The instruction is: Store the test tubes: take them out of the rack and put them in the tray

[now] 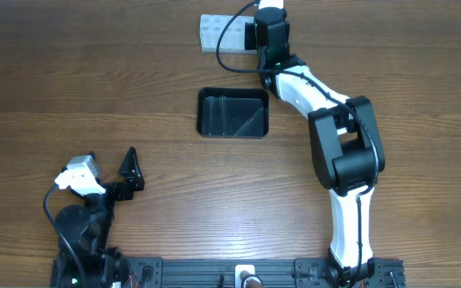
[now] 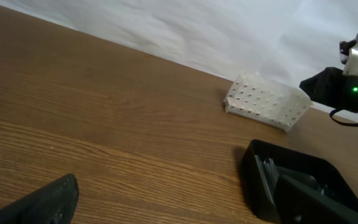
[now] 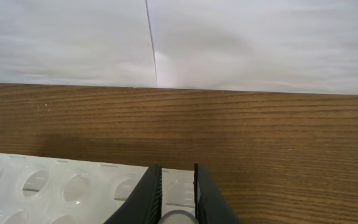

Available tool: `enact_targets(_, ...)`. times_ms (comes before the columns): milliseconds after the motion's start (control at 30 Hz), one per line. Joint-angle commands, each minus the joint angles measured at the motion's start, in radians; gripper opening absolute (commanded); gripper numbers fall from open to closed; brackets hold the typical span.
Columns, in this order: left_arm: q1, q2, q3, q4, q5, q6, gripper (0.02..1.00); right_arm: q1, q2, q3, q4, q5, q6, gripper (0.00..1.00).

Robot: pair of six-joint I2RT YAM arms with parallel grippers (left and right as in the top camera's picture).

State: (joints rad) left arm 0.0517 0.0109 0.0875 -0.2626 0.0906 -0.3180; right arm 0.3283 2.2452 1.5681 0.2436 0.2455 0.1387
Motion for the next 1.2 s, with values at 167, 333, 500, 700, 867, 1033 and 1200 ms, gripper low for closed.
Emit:
enact_targets(167, -0.005, -0.007, -0.005, -0.003, 0.01, -0.001, 1.0, -0.006, -0.031, 0.024, -0.016, -0.001, 0.002, 0.025)
enact_targets(333, -0.005, -0.007, -0.005, -0.003, 0.01, -0.001, 1.0, -0.003, -0.156, 0.063, -0.076, -0.001, 0.002, 0.031)
enact_targets(500, -0.005, -0.007, -0.005, -0.003, 0.01, -0.001, 0.996, 0.005, -0.303, 0.075, -0.116, -0.001, 0.002, 0.031)
enact_targets(700, -0.005, -0.007, -0.005, -0.003, 0.01, -0.001, 1.0, 0.028, -0.441, 0.075, -0.292, -0.001, 0.042, 0.025)
enact_targets(867, -0.005, -0.007, -0.005, -0.003, 0.01, -0.001, 1.0, 0.051, -0.471, 0.074, -0.605, -0.021, 0.187, 0.025)
enact_targets(1033, -0.005, -0.007, -0.005, -0.003, 0.01, -0.001, 1.0, 0.077, -0.462, 0.039, -0.849, -0.136, 0.237, 0.027)
enact_targets(1200, -0.005, -0.007, -0.005, -0.003, 0.01, -0.001, 1.0, 0.111, -0.459, -0.054, -0.887, -0.154, 0.27, 0.053)
